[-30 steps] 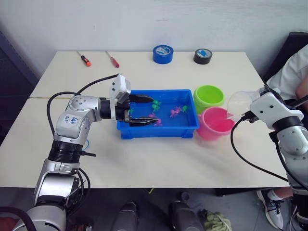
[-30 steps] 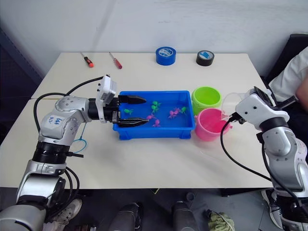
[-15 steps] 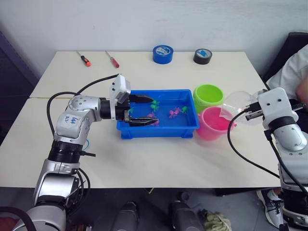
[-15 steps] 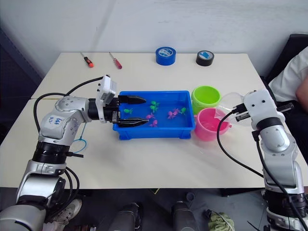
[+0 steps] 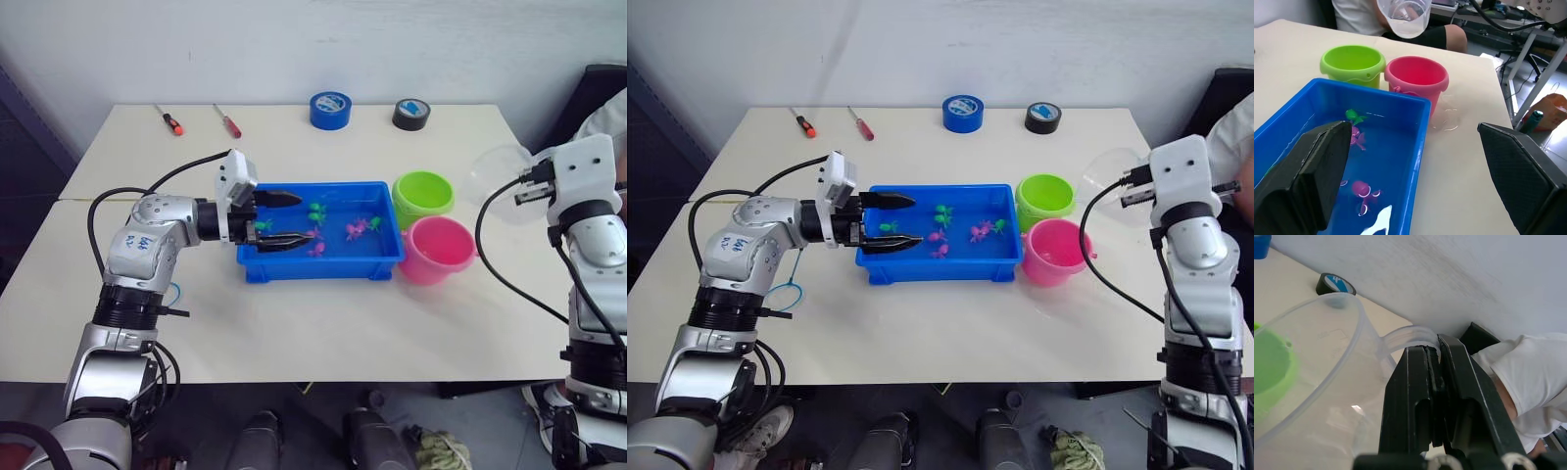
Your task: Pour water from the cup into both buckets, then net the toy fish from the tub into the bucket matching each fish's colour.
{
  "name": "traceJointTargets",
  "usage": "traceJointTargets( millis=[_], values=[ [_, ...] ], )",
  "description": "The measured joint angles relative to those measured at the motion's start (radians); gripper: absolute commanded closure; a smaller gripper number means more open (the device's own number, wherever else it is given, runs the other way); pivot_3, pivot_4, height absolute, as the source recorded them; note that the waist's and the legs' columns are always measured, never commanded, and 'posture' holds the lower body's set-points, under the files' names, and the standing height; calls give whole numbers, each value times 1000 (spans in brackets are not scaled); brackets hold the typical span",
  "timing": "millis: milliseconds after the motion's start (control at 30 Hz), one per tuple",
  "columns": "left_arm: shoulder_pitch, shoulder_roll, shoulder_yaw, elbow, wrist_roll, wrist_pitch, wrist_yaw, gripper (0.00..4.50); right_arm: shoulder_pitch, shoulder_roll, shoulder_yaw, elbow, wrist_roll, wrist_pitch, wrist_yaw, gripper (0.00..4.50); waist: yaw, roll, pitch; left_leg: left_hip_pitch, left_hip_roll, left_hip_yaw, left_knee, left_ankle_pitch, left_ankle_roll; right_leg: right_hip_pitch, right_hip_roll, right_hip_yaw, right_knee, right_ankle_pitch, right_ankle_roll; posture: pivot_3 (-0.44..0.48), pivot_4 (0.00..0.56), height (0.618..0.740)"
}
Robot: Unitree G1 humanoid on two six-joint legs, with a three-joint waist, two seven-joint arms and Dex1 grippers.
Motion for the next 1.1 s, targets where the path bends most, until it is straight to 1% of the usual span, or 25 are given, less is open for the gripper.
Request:
traceJointTargets(
  millis=[333,500,667,900,1100],
  values=[
    [-19,33,15,23,11,-34,24,0,-145,53,117,233,-36,-102,-83,4450,-6,0,0,0,0,0,0,0,0,-1,0,0,0,0,0,0,150,734],
    [-19,59,31,39,16,-37,29,0,-244,68,182,393,-92,-174,-143,4450,-17,0,0,0,0,0,0,1,0,-1,0,0,0,0,0,0,150,734],
    [-13,61,32,28,16,-36,35,0,-291,71,259,496,-157,-248,-188,4450,-24,0,0,-1,0,0,0,1,-1,-1,0,0,0,0,0,0,150,734],
    [14,64,33,-1,15,-24,47,0,-351,62,358,601,-269,-341,-239,4450,-31,0,0,-1,0,1,0,1,-1,-2,0,1,1,0,0,0,150,734],
    [14,69,34,-10,15,-23,59,0,-369,51,420,628,-347,-406,-267,4450,-29,0,0,-1,0,1,0,1,-1,-2,0,1,1,0,0,0,150,734]
  ],
)
